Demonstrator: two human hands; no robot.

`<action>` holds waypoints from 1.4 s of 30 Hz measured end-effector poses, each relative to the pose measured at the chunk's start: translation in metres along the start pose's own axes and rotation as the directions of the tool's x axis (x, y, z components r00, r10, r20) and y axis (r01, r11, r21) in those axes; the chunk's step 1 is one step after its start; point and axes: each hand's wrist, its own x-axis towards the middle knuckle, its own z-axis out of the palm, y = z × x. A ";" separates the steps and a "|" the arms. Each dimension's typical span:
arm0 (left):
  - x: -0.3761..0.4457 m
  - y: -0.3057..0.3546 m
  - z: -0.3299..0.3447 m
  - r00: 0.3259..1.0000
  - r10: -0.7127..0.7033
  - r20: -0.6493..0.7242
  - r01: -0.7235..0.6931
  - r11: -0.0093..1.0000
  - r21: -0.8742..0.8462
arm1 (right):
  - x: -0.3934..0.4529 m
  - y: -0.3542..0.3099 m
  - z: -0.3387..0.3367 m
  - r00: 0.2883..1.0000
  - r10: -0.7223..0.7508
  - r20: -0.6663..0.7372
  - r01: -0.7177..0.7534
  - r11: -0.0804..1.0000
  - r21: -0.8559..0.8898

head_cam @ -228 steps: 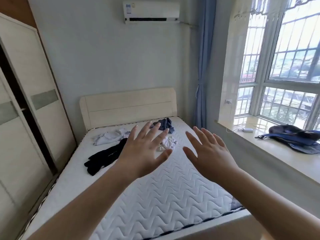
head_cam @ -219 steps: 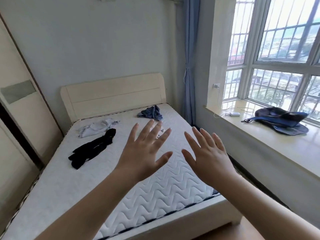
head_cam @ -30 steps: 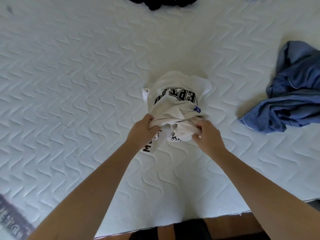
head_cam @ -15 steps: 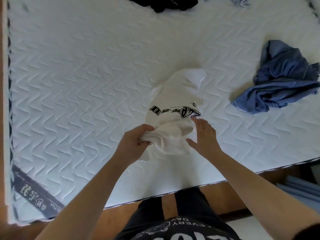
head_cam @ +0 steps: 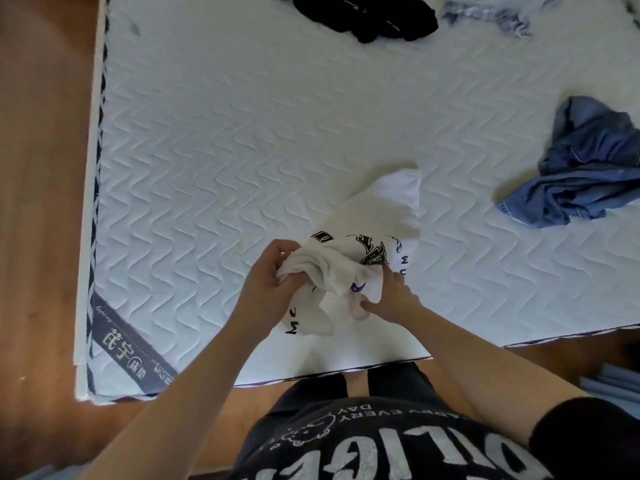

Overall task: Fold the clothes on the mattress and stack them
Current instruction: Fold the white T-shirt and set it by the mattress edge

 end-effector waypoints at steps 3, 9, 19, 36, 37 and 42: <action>-0.011 -0.001 -0.003 0.998 -0.049 -0.027 0.048 0.998 -0.030 | -0.013 -0.016 0.019 0.989 0.126 0.081 -0.125 0.992 -0.019; -0.022 -0.013 -0.021 1.000 -0.024 0.007 0.023 0.993 0.118 | -0.032 -0.006 0.031 0.979 0.196 0.056 -0.199 0.978 0.063; 0.002 -0.088 -0.071 0.997 -0.023 0.074 -0.036 0.710 0.703 | -0.071 0.033 -0.036 0.960 0.048 -0.276 0.089 0.883 0.461; 0.017 -0.082 -0.073 0.972 -0.200 0.124 0.115 0.863 0.492 | -0.100 0.035 -0.100 0.958 -0.248 -0.141 0.285 0.813 0.508; 0.018 -0.080 -0.074 0.984 -0.147 0.099 0.084 0.879 0.469 | -0.100 0.036 -0.105 0.955 -0.278 -0.102 0.293 0.835 0.465; 0.021 -0.069 -0.076 0.996 -0.031 0.080 -0.010 0.883 0.469 | -0.097 0.034 -0.113 0.950 -0.308 0.055 0.295 0.941 0.165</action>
